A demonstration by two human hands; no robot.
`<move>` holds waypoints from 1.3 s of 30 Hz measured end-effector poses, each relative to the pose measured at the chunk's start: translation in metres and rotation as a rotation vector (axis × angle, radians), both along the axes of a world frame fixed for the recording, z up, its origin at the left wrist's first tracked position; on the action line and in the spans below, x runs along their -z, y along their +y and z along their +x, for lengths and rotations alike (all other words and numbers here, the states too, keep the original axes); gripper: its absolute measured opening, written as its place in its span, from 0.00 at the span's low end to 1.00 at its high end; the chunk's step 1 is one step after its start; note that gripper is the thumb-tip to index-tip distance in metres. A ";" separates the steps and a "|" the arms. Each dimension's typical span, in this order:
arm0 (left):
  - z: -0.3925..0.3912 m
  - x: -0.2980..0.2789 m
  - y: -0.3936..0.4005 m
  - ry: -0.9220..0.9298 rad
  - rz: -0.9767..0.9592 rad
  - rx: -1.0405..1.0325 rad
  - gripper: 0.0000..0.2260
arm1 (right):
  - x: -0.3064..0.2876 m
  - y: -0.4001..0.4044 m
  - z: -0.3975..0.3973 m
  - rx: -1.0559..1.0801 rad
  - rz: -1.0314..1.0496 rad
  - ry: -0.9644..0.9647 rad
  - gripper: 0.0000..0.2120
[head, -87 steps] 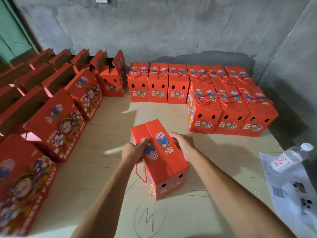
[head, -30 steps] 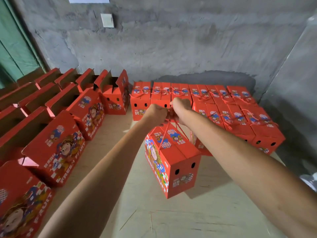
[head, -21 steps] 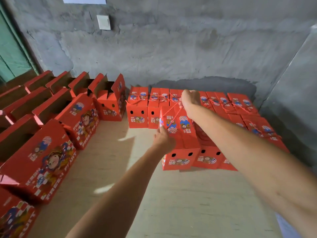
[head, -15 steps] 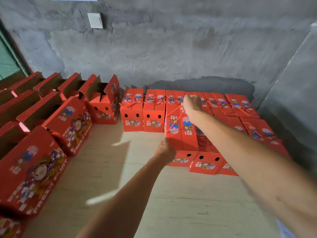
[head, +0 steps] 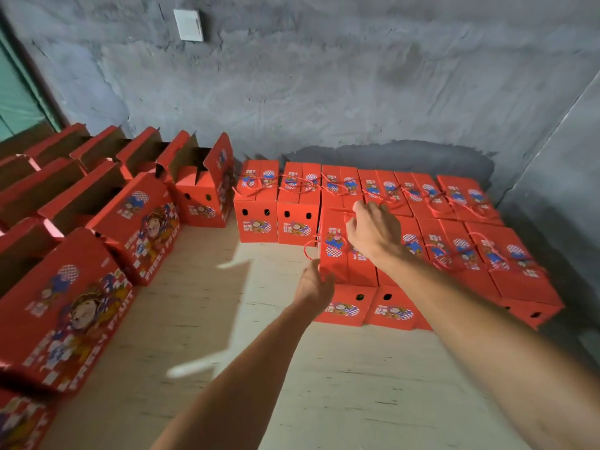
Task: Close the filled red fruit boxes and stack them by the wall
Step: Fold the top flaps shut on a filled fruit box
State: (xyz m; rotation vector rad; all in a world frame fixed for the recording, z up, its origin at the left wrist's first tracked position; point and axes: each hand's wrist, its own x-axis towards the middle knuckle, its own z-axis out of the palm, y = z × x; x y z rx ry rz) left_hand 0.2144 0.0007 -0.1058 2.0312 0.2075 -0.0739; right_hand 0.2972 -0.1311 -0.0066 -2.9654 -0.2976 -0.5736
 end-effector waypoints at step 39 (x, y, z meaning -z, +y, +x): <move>0.195 -0.034 0.540 0.237 0.558 -0.451 0.30 | 0.088 0.464 0.248 0.014 0.522 0.287 0.22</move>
